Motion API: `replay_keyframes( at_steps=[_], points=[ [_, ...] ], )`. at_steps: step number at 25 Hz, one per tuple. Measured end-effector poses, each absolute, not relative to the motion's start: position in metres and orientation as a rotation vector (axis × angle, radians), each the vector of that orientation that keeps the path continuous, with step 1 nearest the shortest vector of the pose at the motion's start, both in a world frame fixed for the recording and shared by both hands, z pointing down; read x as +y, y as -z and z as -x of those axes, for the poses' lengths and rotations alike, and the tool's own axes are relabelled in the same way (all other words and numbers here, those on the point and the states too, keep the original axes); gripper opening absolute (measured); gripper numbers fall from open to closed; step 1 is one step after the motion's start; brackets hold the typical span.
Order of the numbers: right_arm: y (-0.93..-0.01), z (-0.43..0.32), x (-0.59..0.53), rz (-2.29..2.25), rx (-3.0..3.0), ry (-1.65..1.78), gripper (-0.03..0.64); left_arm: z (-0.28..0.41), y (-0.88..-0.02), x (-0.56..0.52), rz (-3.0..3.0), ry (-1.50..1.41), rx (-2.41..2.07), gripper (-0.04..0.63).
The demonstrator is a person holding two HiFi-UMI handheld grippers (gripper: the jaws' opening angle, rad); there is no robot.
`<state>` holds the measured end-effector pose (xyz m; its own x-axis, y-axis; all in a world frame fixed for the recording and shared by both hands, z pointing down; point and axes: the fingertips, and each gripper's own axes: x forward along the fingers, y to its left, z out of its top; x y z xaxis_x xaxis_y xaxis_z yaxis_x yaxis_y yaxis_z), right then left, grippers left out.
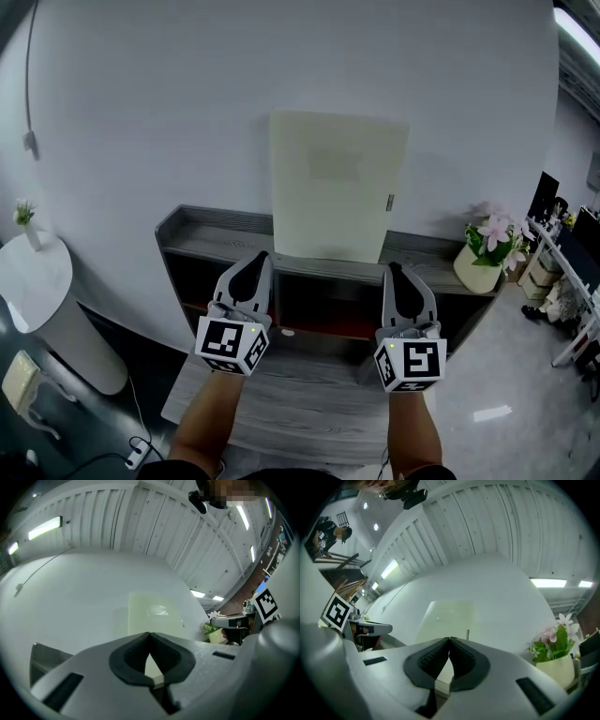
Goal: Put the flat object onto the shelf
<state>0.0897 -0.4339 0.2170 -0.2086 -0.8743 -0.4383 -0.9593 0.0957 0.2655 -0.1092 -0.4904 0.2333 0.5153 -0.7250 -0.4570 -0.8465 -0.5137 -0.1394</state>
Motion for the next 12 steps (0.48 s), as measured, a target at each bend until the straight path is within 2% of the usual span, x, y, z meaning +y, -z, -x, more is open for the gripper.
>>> replay_keyframes(
  at_steps=[12],
  points=[
    [-0.258, -0.091, -0.432, 1.914, 2.217, -0.726, 0.024, 0.093, -0.281, -0.490, 2.467, -0.397, 1.341, 0.006]
  ],
)
